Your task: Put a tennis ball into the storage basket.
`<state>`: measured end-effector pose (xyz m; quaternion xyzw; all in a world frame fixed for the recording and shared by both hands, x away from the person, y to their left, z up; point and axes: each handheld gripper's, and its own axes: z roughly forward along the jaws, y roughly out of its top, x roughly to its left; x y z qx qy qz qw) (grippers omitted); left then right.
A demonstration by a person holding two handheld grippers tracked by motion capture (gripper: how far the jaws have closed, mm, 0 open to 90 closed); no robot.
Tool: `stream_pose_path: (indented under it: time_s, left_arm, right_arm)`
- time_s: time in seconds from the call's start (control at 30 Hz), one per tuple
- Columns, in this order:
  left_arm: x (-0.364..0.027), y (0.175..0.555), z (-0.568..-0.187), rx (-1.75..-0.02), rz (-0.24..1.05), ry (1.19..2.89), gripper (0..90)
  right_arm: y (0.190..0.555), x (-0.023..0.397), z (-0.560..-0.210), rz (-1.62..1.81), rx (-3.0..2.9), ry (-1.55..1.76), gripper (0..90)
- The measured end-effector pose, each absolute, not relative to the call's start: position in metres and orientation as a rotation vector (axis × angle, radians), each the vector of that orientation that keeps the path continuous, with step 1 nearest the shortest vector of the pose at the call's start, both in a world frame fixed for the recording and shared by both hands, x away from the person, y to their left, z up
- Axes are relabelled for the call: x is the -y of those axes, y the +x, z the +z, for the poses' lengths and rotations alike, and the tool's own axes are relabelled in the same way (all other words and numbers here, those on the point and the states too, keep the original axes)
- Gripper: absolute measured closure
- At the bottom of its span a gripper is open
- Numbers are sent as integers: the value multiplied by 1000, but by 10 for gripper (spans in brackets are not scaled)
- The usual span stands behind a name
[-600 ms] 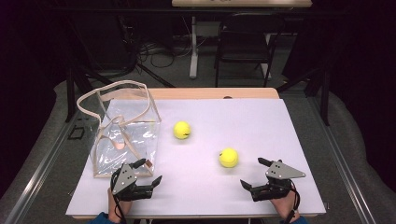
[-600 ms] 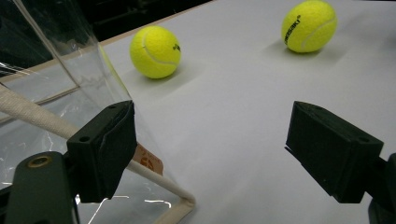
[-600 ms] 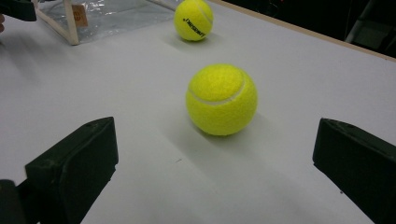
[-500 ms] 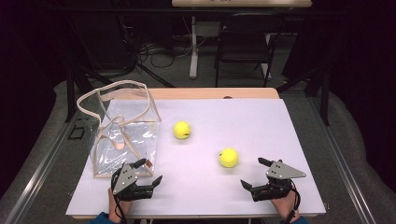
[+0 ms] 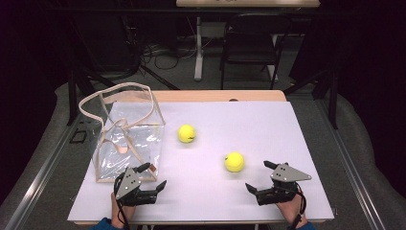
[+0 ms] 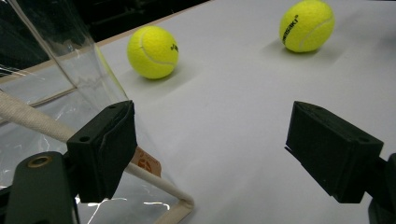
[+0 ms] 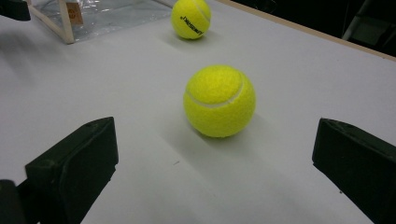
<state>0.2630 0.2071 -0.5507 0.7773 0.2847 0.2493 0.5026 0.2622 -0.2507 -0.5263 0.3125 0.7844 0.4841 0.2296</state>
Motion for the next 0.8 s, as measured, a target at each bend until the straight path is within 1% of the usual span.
stream_pose_path:
  time_s: [0.6,0.63,0.8]
  left_arm:
    - [-206,263,-551,-686,608,1881,159]
    - [-206,263,-551,-686,608,1881,159]
    - [-206,263,-551,-686,608,1881,158]
  right_arm:
    - [283,236,-515,1277,-2236,866,0]
    - [289,230,-514,1249,-2268,871,0]
    - [289,230,-514,1249,-2268,871,0]
